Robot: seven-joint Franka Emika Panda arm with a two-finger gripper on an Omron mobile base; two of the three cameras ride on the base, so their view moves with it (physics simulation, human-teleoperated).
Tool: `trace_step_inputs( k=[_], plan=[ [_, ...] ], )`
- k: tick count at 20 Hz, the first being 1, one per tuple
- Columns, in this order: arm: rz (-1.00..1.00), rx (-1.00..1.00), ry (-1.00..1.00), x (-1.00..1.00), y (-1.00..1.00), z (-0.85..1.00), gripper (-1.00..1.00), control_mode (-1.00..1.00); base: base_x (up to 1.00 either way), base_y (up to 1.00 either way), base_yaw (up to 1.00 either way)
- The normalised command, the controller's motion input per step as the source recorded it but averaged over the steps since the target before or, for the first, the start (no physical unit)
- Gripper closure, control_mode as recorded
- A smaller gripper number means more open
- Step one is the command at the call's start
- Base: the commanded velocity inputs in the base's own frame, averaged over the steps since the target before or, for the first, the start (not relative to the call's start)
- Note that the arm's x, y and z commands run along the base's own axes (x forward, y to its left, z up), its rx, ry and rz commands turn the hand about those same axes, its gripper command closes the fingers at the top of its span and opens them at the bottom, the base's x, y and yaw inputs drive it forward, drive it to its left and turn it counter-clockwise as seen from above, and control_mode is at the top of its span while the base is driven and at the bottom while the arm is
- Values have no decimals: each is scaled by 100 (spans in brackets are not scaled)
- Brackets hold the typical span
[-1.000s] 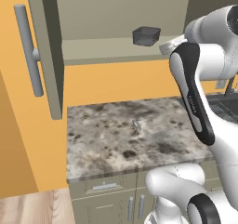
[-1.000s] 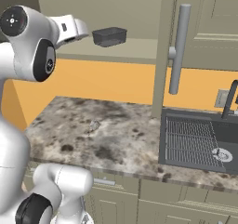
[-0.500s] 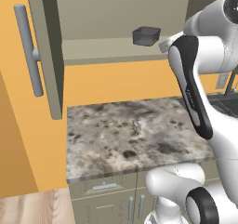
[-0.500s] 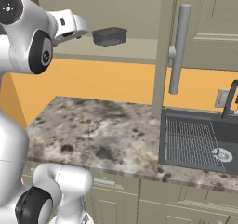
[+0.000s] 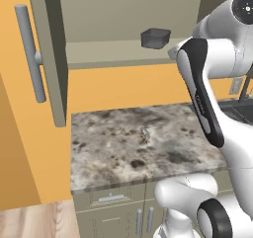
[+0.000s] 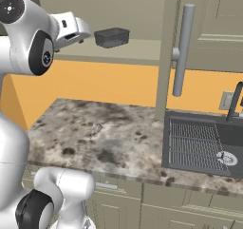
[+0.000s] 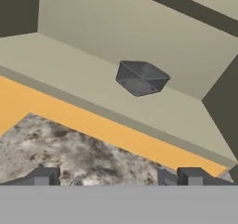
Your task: Retrieve the tupperware from the cabinet, then place the raw meat into the tupperware to avoid contamination.
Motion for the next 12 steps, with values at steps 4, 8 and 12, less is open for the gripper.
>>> trace_step_inputs(
  k=[4, 8, 12],
  plan=[
    [0, -2, 0, 3, 0, -2, -100, -100, 0, 0, 0],
    [0, -2, 0, 2, 0, -2, -100, -100, 0, 0, 0],
    [0, -2, 0, 2, 0, -5, -100, -100, 0, 0, 0]
  ],
)
